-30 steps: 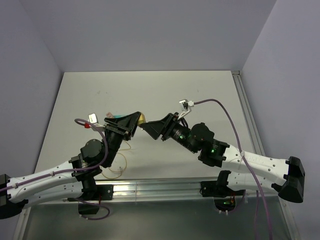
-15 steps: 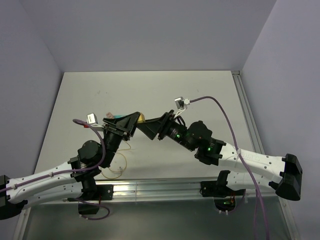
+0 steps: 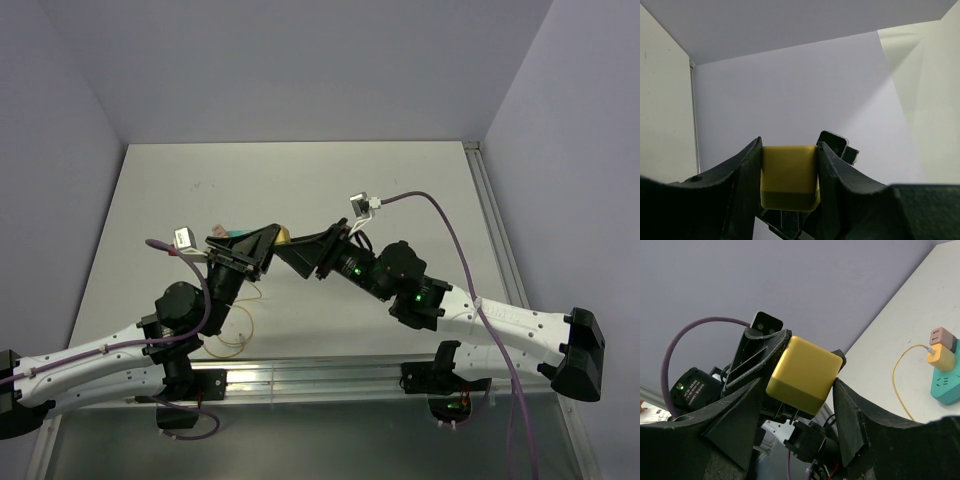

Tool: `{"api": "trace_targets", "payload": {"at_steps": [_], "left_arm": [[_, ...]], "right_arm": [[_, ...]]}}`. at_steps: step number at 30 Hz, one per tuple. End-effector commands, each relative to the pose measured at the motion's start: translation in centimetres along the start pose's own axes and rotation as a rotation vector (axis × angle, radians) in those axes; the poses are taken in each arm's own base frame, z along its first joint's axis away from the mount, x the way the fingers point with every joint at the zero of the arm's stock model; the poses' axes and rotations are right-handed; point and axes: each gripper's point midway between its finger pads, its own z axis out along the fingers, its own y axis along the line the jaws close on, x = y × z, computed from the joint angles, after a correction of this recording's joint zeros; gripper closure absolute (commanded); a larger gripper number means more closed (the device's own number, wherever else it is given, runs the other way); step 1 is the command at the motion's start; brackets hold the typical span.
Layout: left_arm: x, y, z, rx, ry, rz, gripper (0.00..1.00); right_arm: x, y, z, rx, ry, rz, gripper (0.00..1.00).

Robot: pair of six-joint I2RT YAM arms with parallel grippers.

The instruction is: Insert the plug

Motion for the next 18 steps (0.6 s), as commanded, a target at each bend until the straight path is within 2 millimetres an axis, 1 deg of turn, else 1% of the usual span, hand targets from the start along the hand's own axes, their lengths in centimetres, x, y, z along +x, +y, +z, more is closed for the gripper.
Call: {"api": "trace_targets", "payload": {"at_steps": [1,2,3,4,6,7,8,9,12,14,15,17,18], "left_arm": [[0.1,-1.2,-0.2,0.046,0.012,-0.014,1.00],[0.1,-1.0,-0.2,0.045,0.012,-0.011,1.00],[0.1,-1.1,-0.2,0.046,0.012,-0.008,1.00],[0.1,-1.1,-0.2,0.045,0.012,-0.001,1.00],[0.1,-1.0,-0.2,0.037,0.011,0.005,1.00],[0.2,-0.5,-0.2,0.015,0.015,0.009,1.00],[0.2,-0.2,-0.1,0.000,0.014,0.012,1.00],[0.2,-0.3,-0.1,-0.007,0.015,0.010,1.00],[0.6,0.1,0.1,-0.045,0.028,0.035,0.99],[0.7,0.3,0.3,-0.078,0.031,0.072,0.90],[0.7,0.4,0.4,-0.094,0.031,0.083,0.80],[0.6,0.1,0.6,-0.109,0.026,0.102,0.67],[0.5,0.3,0.6,-0.122,0.026,0.127,0.56]], "right_arm": [[-1.9,2.0,0.2,-0.071,-0.053,-0.004,0.36],[-2.0,2.1,0.2,-0.076,-0.053,-0.007,0.38],[-1.9,2.2,0.2,-0.084,-0.048,-0.012,0.44],[-1.8,2.0,0.3,-0.078,-0.044,-0.013,0.59],[-1.8,2.1,0.4,-0.085,-0.036,-0.018,0.76],[-1.7,2.0,0.5,-0.081,-0.034,-0.019,0.88],[-1.7,2.1,0.4,-0.087,-0.030,-0.021,0.95],[-1.6,2.0,0.5,-0.088,-0.027,-0.023,1.00],[-1.4,1.7,0.4,-0.082,-0.027,-0.022,1.00],[-1.6,1.7,0.3,-0.080,-0.031,-0.028,1.00],[-1.6,1.6,0.2,-0.075,-0.034,-0.029,1.00],[-1.7,1.1,-0.1,-0.061,-0.037,-0.036,1.00],[-1.7,0.9,-0.1,-0.058,-0.036,-0.036,1.00]]}}
